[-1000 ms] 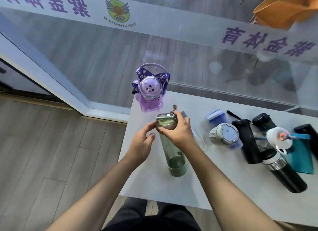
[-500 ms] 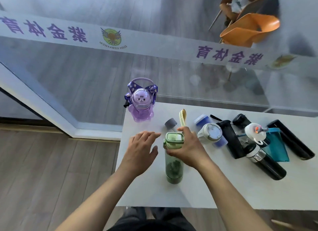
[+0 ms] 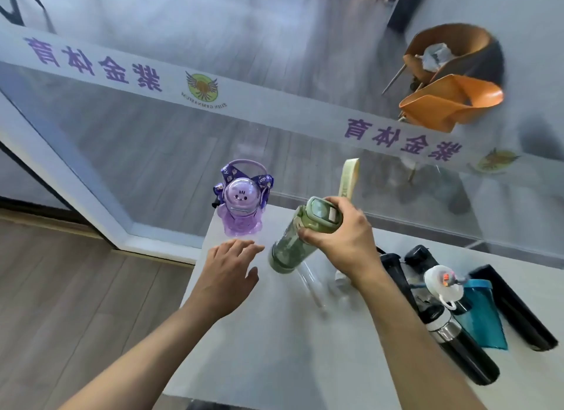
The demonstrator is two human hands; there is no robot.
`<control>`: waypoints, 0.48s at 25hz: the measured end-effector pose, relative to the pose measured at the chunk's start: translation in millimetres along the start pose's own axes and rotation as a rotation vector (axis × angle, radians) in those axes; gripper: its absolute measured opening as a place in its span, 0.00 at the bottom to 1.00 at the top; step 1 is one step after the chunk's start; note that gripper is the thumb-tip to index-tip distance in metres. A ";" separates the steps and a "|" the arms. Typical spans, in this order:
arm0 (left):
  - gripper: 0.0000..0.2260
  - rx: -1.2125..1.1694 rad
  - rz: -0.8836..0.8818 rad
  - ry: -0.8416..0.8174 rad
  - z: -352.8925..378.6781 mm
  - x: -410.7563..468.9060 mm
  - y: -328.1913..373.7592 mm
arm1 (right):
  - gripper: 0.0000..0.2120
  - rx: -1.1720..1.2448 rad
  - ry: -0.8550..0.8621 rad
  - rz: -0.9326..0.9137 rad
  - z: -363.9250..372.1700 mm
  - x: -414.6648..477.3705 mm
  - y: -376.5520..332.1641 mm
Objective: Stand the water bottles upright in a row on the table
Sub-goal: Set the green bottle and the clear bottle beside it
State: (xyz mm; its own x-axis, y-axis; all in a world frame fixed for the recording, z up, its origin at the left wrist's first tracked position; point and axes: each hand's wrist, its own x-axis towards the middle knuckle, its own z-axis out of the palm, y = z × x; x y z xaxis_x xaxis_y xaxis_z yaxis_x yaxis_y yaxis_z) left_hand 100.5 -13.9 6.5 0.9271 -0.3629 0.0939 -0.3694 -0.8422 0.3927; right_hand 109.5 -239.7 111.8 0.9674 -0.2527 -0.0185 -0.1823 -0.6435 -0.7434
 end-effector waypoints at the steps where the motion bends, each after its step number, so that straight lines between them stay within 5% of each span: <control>1: 0.20 0.007 -0.020 -0.007 3.6 4.4 5.4 | 0.32 -0.005 -0.001 -0.025 -4.9 15.4 1.0; 12: 0.23 0.059 -0.140 -0.202 78.3 58.0 81.7 | 0.31 -0.080 -0.136 -0.197 1.8 130.9 55.6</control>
State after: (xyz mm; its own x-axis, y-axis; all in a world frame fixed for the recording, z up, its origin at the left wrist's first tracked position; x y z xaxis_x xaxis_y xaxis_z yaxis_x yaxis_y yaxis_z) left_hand 119.2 -135.0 -27.6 0.9400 -0.3089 -0.1448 -0.2472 -0.9093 0.3347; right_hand 226.3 -307.3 66.8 0.9994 -0.0205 0.0276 0.0040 -0.7274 -0.6862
